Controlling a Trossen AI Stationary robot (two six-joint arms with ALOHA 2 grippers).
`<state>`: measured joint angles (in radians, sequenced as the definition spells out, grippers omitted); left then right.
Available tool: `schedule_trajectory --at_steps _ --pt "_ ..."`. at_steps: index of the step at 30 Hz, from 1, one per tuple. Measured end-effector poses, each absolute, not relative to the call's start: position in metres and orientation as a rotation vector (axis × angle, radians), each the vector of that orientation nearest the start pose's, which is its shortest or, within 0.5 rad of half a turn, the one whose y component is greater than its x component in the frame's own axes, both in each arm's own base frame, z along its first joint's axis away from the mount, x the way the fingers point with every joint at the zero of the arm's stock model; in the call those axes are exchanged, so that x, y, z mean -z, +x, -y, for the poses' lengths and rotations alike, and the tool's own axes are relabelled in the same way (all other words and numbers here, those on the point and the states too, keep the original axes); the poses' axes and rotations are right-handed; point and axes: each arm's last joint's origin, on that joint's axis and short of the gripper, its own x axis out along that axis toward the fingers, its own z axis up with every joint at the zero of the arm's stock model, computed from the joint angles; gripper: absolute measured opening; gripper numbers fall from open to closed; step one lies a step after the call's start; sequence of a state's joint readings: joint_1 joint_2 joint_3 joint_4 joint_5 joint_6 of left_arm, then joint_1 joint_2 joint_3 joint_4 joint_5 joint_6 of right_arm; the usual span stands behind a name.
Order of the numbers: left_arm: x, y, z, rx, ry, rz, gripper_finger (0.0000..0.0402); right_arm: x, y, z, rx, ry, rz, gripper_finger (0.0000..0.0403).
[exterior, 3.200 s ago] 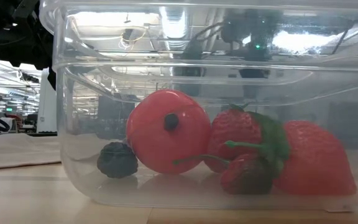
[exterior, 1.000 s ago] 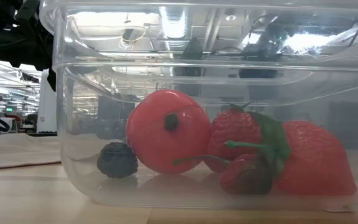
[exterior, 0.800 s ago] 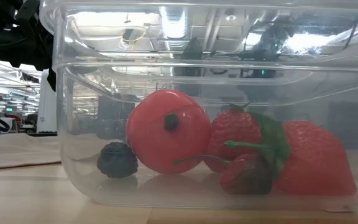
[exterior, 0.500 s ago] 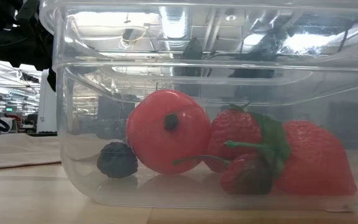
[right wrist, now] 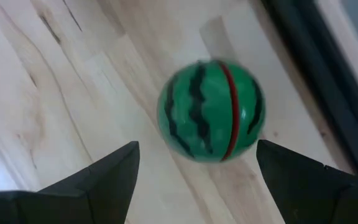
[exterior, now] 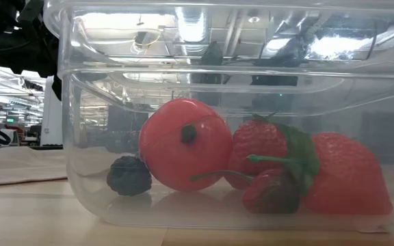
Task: Pick and placing Produce into tupperware
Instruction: Put the watermelon into the transparent bin
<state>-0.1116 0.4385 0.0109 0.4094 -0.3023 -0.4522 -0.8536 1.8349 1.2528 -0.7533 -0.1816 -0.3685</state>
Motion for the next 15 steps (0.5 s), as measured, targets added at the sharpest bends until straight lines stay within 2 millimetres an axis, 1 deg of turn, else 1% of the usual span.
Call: schedule_trajectory --at_steps 6,9,15 --pt "-0.167 0.124 0.005 -0.191 -0.448 0.026 0.0182 -0.165 0.242 0.262 0.31 0.326 -1.251 0.0346" --pt "-0.167 0.124 0.005 -0.191 -0.447 0.026 0.0182 -0.162 0.245 0.262 0.3 0.309 -1.245 0.0345" --pt "-0.167 0.124 0.005 -0.191 -0.447 0.026 0.0182 -0.163 0.25 0.262 0.294 0.276 -1.219 0.0341"
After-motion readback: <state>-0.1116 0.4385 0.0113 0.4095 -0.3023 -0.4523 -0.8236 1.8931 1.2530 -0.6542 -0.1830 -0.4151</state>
